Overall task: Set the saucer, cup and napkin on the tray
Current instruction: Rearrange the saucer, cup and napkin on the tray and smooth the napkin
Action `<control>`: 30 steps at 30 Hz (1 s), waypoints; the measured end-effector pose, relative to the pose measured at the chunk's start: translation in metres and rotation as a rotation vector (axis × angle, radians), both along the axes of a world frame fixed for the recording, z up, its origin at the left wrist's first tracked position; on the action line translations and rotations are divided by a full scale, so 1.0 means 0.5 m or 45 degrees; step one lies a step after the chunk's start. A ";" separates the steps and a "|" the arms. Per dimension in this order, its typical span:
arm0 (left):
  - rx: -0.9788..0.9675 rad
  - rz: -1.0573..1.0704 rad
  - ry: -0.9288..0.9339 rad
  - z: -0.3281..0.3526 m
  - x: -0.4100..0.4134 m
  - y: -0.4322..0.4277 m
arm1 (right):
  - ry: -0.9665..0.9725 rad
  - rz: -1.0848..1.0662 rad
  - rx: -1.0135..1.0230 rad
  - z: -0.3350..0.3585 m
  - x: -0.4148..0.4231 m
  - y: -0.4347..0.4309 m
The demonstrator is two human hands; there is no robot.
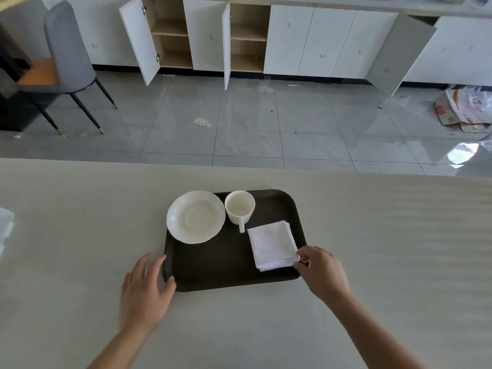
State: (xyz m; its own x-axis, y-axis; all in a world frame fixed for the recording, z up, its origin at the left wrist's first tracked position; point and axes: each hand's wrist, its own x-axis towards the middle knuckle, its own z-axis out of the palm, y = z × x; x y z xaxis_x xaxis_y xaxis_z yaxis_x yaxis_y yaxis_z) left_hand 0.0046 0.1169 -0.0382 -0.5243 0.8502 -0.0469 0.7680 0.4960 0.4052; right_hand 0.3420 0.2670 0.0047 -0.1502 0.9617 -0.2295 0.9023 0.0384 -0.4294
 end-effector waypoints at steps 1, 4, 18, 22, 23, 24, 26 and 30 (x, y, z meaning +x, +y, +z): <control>0.027 -0.003 0.032 0.008 0.015 0.009 | 0.010 0.012 0.010 -0.001 0.002 0.001; 0.224 -0.149 0.136 0.023 0.086 0.041 | 0.021 0.076 0.027 -0.005 0.002 0.013; -0.045 -0.685 0.056 0.033 0.305 0.195 | -0.063 0.348 0.024 -0.023 0.001 0.036; 0.025 -0.675 0.079 0.027 0.304 0.204 | -0.076 0.370 0.082 -0.034 0.002 0.037; 0.047 -0.665 0.084 0.026 0.305 0.207 | -0.072 0.369 0.094 -0.036 0.001 0.038; 0.065 -0.652 0.089 0.025 0.306 0.210 | -0.070 0.366 0.105 -0.038 0.001 0.039; 0.081 -0.631 0.109 0.026 0.309 0.216 | -0.068 0.356 0.122 -0.039 -0.001 0.043; 0.110 -0.587 0.133 0.025 0.317 0.228 | -0.047 0.331 0.139 -0.040 -0.004 0.056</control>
